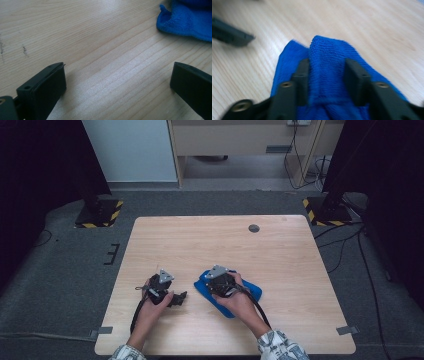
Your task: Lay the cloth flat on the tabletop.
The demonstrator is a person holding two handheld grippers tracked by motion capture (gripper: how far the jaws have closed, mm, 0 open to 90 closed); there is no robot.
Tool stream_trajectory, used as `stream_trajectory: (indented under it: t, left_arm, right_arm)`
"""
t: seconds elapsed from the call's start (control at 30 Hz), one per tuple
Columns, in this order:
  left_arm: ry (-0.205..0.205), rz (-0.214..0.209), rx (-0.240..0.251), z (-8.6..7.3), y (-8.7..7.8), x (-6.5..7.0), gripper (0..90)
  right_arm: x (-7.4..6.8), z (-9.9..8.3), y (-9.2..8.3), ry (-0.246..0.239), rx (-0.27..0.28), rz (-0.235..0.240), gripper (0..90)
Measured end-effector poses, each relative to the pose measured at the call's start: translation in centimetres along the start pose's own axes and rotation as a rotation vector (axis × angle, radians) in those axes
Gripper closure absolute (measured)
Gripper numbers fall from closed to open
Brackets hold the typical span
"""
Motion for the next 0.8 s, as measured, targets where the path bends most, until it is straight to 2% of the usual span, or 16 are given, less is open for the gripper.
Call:
stream_trajectory:
  t: [0.13, 0.2, 0.37, 0.53, 0.8]
  left_arm:
    - [0.0, 0.0, -0.001, 0.0, 0.0, 0.0, 0.0]
    - [0.0, 0.0, -0.001, 0.0, 0.0, 0.0, 0.0]
    - [0.0, 0.0, -0.001, 0.0, 0.0, 0.0, 0.0]
    - [0.001, 0.002, 0.0, 0.0, 0.0, 0.0, 0.0]
    - [-0.002, 0.006, 0.014, 0.0, -0.1, 0.2, 3.4]
  right_arm:
    - [1.6, 0.3, -1.0, 0.048, 0.028, 0.004, 80.4]
    - [3.0, 0.6, -1.8, 0.097, 0.046, 0.006, 84.3]
    - [6.2, 0.4, -3.2, 0.147, 0.06, -0.032, 85.8]
    - [9.3, -0.8, -4.3, 0.184, 0.063, -0.067, 86.1]
    - [12.3, -3.2, -5.4, 0.232, 0.051, -0.103, 86.2]
Point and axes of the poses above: each handheld gripper's, and its own axes: y roughly forward along the jaws, z roughly out of its top, x roughly to its right, the point moved 5 cm from there along y, roughly forward along the jaws, and after that the axes turned 14 degrees about -z, right-handed, at the moved point
